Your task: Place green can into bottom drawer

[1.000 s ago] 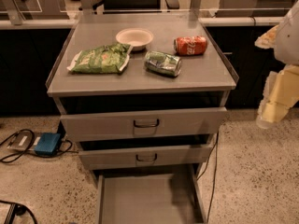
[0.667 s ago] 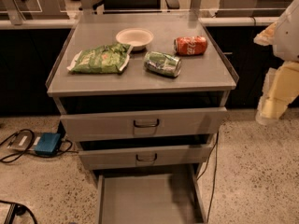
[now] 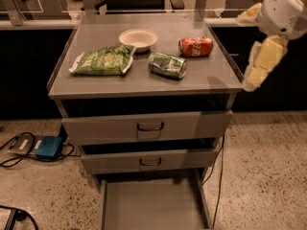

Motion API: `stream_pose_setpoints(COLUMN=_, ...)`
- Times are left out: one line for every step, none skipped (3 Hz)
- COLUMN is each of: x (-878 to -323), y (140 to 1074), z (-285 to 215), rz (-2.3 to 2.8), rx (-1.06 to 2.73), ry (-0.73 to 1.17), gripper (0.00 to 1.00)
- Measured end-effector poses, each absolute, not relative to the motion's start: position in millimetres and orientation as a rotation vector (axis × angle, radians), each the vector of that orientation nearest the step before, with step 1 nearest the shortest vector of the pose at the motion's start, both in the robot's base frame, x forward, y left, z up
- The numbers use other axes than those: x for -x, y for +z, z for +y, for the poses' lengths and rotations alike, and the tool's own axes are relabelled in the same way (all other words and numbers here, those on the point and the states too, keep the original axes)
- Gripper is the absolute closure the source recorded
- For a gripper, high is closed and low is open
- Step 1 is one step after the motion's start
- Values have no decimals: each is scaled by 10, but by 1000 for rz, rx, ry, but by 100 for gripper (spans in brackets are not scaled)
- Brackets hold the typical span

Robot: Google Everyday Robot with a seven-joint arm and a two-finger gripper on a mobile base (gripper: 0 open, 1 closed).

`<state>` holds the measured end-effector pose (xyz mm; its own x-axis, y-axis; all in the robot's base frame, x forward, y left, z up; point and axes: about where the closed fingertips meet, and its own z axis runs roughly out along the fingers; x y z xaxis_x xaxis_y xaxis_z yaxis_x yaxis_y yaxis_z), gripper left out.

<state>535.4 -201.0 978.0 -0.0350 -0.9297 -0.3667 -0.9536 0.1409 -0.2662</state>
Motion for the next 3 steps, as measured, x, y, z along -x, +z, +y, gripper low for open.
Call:
stream_pose_setpoints(x=-5741, y=9986, z=-1636, rz=1804, rx=1695, ry=214, gripper=0)
stream_pose_setpoints(x=-6063, y=10192, z=-1195, rz=1676, rx=1543, ry=344, gripper=0)
stream_pose_setpoints(x=-6124, y=10173, z=-849, rz=1699, rx=1558, ry=288, gripper=0)
